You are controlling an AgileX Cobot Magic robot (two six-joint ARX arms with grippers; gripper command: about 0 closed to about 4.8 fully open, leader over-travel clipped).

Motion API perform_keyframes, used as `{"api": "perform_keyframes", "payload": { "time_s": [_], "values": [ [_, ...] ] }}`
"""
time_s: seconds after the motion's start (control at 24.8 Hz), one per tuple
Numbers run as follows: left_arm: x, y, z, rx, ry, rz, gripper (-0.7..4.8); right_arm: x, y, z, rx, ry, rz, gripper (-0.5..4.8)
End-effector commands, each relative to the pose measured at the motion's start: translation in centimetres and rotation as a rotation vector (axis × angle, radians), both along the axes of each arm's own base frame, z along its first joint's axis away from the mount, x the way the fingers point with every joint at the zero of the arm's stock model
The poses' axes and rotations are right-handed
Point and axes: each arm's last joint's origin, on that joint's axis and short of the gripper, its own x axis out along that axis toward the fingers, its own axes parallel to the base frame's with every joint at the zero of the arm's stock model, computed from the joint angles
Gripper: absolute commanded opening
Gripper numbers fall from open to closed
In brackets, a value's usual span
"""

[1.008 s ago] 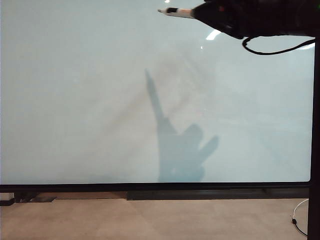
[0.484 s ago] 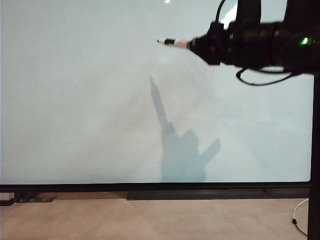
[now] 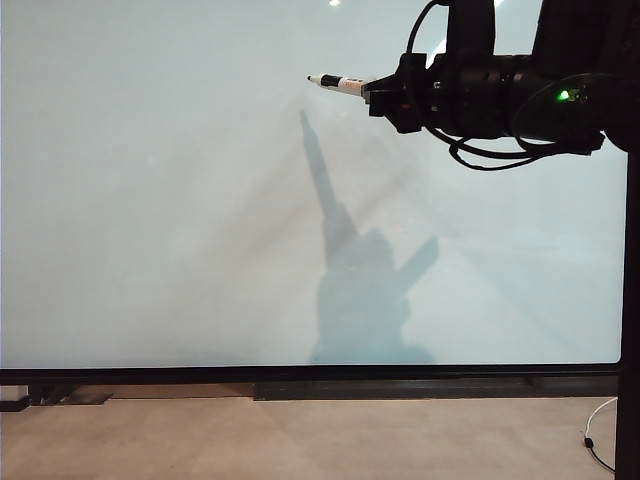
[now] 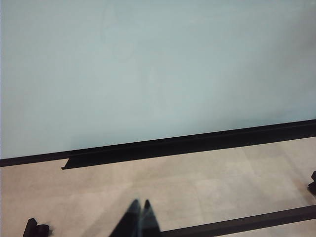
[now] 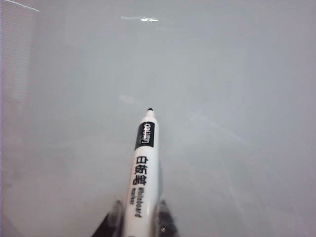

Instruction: Pick up the pen on the shelf to the right of the whiteboard and draw a triangle.

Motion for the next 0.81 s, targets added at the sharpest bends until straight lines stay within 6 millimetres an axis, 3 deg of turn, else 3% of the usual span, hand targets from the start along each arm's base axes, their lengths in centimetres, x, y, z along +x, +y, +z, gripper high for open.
{"api": "perform_keyframes", "payload": {
  "time_s": [0.04, 0.81],
  "values": [
    [-0.02, -0.01, 0.08, 0.0, 0.0, -0.004, -0.05, 0.18, -0.18, 0.63, 0.031, -0.025, -0.072, -0.06],
    [-0.02, -0.01, 0.08, 0.0, 0.0, -0.004, -0.05, 1.02, -0.69, 1.42, 0.033, -0.051, -0.09, -0.06]
  ]
}}
